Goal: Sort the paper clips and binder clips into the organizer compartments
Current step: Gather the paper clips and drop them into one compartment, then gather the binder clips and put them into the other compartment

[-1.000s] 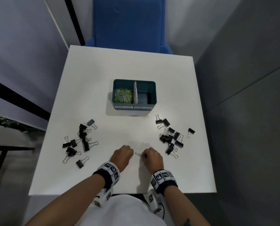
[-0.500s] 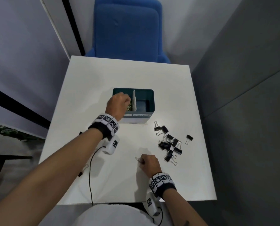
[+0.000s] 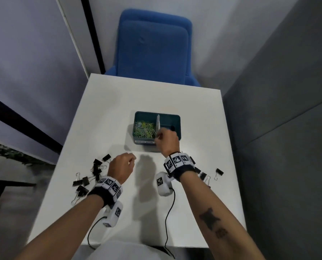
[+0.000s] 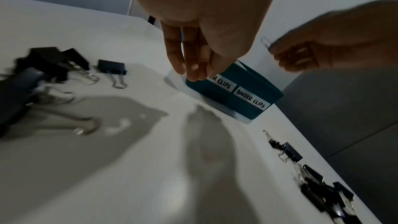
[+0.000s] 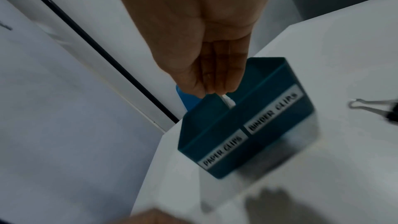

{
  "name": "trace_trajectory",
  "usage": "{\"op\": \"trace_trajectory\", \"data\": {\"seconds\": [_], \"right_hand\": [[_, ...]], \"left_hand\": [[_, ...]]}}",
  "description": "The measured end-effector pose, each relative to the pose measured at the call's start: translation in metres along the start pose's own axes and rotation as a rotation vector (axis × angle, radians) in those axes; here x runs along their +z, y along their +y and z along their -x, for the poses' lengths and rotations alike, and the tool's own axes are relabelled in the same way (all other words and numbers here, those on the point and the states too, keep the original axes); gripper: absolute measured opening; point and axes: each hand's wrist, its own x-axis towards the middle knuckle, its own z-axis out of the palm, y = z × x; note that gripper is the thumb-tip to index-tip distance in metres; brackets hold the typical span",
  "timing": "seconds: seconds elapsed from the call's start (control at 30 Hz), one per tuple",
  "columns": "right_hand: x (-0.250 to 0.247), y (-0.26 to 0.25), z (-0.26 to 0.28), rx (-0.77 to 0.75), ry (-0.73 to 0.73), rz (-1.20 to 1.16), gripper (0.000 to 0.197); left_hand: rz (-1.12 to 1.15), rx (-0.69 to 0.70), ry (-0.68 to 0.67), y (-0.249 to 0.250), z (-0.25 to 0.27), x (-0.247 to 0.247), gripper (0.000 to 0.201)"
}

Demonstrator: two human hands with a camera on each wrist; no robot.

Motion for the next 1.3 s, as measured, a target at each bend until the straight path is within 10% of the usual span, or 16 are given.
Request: {"op": "trace_trajectory", "data": {"seconds": [0.2, 0.4, 0.67, 1.03, 1.3], "right_hand": [[-0.003, -0.002, -0.027, -0.017, 0.057, 0.055, 0.022], [-0.015, 0.097, 0.006, 0.155, 0.171, 0.138, 0.025], [-0.025, 0.221, 0.058, 0.698, -0.014, 0.234, 0.089], [0.042, 0.169, 0.066, 0.429, -0.335, 0.347, 0.093], [0.091, 0.105, 0.084, 0.160, -0.269, 0.374, 0.061]], "left_hand": [[-0.050, 0.000, -0.005, -0.037, 0.021, 0.001, 0.012], [-0.162, -0.010, 0.148, -0.076, 0.011, -0.028, 0.030], [-0.179, -0.641, -0.227, -0.110, 0.013, -0.019, 0.104], [-0.453, -0.162, -0.434, -0.062, 0.026, 0.037, 0.082], [-0.387, 0.038, -0.499, -0.017, 0.039, 0.054, 0.077]]}}
